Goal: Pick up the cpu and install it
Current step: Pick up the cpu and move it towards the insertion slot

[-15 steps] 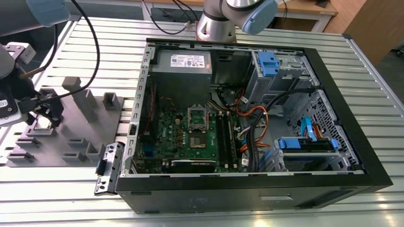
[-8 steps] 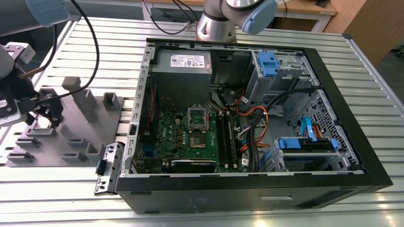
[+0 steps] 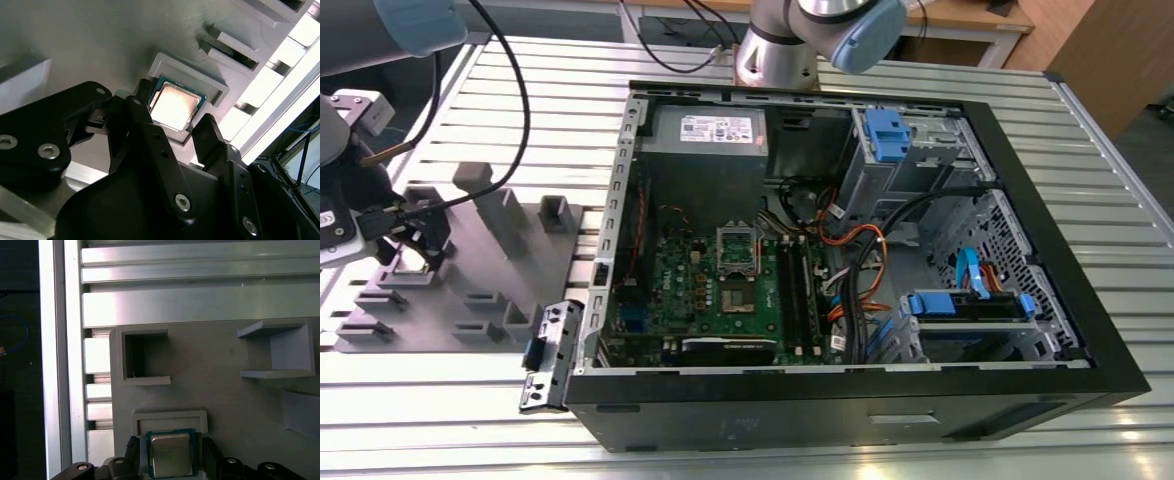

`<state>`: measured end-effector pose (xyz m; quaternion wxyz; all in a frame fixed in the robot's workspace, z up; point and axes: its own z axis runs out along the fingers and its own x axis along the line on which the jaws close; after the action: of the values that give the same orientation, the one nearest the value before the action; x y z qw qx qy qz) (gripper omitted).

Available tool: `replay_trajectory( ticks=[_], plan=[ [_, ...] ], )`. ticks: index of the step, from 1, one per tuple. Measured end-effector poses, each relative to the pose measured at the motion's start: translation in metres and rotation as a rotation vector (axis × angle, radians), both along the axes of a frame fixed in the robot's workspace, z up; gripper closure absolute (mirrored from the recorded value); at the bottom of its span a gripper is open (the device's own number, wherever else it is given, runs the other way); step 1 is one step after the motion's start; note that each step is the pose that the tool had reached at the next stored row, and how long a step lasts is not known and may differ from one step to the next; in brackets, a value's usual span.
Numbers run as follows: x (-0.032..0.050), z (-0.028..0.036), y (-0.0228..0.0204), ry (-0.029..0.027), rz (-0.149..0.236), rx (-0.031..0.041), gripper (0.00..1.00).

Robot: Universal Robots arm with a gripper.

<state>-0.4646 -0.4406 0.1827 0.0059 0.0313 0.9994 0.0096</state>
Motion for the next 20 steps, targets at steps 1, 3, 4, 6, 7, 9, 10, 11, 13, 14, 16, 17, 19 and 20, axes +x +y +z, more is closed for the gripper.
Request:
replay_trajectory(
  ticks=[1,3,4,6,7,9,10,11,13,14,16,17,19,20],
  plan=[
    [0.0000,0.0000,0.0000,-0.0001,0.000,0.0000,0.40],
    [0.0000,0.0000,0.0000,0.0000,0.000,0.0000,0.40],
    [0.0000,0.0000,0.0000,0.0000,0.000,-0.0001,0.40],
    [0.0000,0.0000,0.0000,0.0000,0.000,0.0000,0.40],
    [0.0000,0.0000,0.0000,0.0000,0.000,0.0000,0.40],
    [0.0000,0.0000,0.0000,0.0000,0.000,0.0000,0.40],
    [0.0000,0.0000,0.0000,-0.0001,0.001,0.0000,0.40],
    [0.0000,0.0000,0.0000,-0.0001,0.007,-0.0001,0.40],
    [0.0000,0.0000,0.0000,-0.0001,0.031,-0.0001,0.40],
    [0.0000,-0.0001,0.0000,-0.0001,0.041,0.0000,0.40],
    [0.0000,-0.0001,0.0000,-0.0001,0.053,-0.0004,0.40],
    [0.0000,-0.0001,0.0000,0.0000,0.053,-0.0008,0.40],
    [0.0000,-0.0002,-0.0006,-0.0001,0.053,-0.0014,0.40],
    [-0.0001,-0.0002,-0.0012,-0.0001,0.053,-0.0015,0.40]
  ],
)
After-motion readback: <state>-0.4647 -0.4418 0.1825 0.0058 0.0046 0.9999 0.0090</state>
